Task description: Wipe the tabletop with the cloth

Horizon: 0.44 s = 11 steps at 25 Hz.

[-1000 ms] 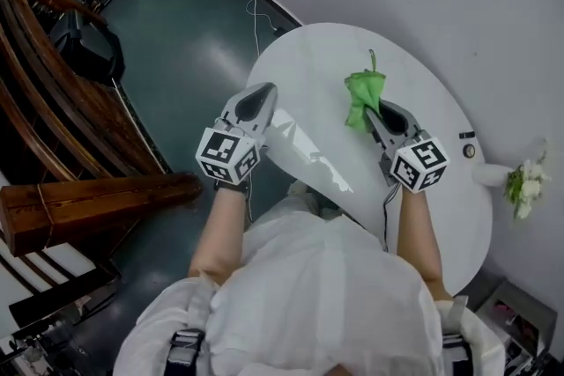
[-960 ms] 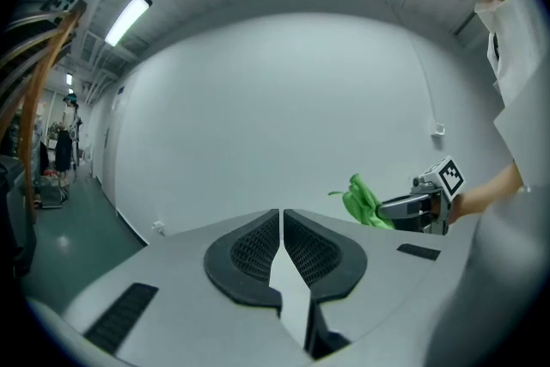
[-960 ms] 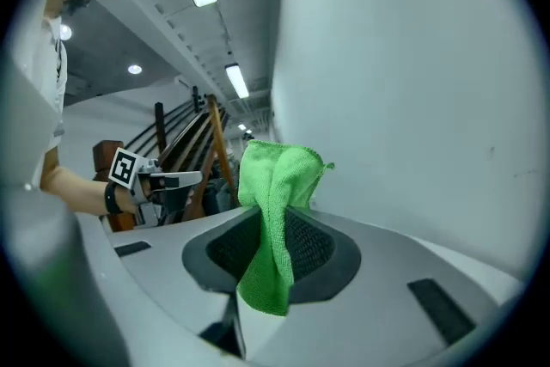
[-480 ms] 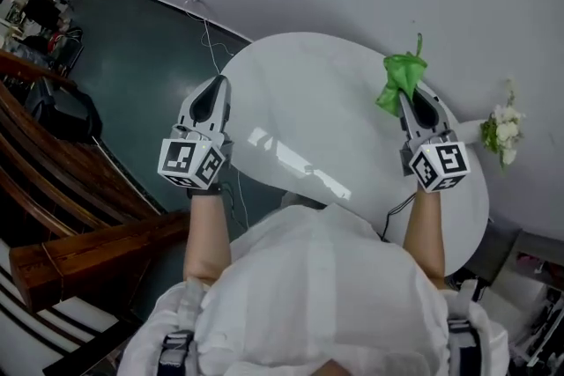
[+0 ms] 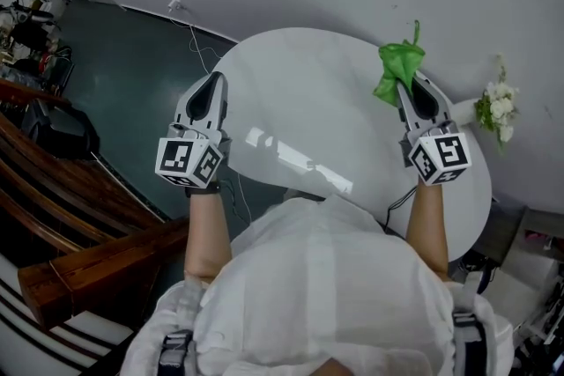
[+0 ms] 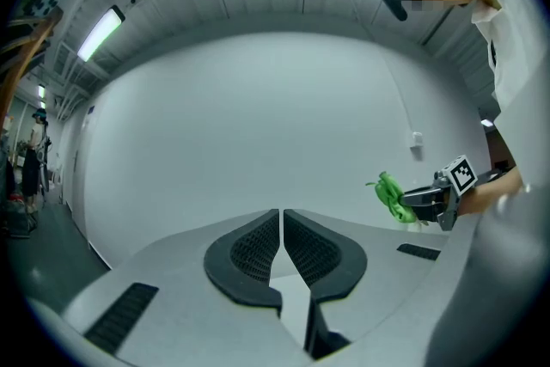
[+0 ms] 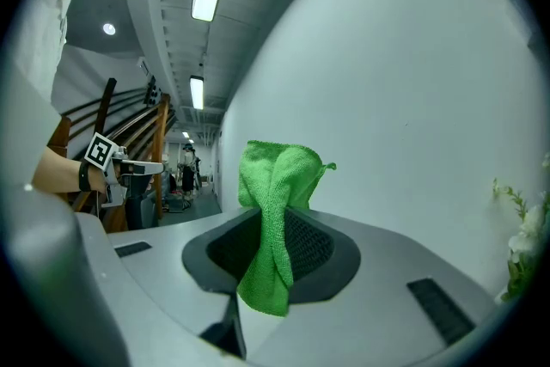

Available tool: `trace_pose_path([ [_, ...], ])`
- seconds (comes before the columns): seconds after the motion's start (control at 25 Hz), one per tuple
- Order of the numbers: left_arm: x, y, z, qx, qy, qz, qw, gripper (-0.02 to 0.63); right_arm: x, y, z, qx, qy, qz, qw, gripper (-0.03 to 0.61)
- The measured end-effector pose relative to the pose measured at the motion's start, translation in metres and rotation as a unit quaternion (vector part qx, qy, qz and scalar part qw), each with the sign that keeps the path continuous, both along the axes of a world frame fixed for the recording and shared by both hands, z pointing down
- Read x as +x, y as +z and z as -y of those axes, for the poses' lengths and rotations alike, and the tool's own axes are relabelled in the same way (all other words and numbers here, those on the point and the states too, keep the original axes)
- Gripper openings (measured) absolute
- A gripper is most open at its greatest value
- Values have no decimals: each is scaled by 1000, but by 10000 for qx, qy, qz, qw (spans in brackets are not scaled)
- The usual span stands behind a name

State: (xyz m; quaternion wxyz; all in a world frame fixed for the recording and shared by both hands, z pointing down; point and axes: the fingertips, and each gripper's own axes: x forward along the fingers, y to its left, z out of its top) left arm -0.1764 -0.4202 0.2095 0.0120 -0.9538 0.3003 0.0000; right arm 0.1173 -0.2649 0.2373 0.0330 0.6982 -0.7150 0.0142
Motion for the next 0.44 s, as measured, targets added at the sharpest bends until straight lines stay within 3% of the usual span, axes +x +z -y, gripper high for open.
trace_pose_path([
  [0.44, 0, 4, -6, -29, 24, 43, 10000, 26, -5, 3, 3, -49, -90, -70, 9999, 74],
])
